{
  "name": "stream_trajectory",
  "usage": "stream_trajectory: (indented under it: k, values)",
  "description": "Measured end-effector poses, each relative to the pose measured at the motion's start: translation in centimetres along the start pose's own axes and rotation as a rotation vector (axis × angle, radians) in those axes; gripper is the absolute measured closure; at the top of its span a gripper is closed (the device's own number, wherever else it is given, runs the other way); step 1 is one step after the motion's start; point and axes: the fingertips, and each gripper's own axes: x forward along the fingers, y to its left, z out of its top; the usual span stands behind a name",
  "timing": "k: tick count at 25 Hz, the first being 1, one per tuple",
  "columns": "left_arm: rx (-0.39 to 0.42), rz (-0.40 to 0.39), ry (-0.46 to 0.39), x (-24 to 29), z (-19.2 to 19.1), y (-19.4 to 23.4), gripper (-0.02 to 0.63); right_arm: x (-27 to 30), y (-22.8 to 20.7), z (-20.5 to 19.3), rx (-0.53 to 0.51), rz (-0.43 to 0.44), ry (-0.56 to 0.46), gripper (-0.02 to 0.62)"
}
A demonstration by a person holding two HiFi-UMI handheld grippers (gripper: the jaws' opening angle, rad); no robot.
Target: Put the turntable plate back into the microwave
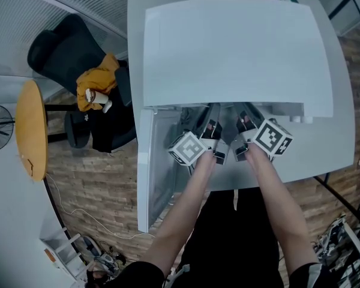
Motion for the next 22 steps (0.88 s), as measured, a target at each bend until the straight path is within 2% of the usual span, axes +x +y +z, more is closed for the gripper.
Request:
stream_trajectory:
  k: [12, 18, 22]
  values:
    - [0.010, 0.059, 0.067, 1.2, -0.3, 1.0, 0.508, 0.8, -1.1, 0.4, -0.010, -0.054, 0.015, 0.495]
    - [-0.048, 0.095, 0.088, 1.2, -0.7, 1.8, 0.512, 0.9, -1.8, -0.2, -0.024, -0.059, 0.042, 0.486]
    - [-0.118, 0.102, 0.062, 1.2, -0.6, 2.2, 0.527, 1.0, -2.1, -0.5, -0.034, -0.085, 0.053, 0.485]
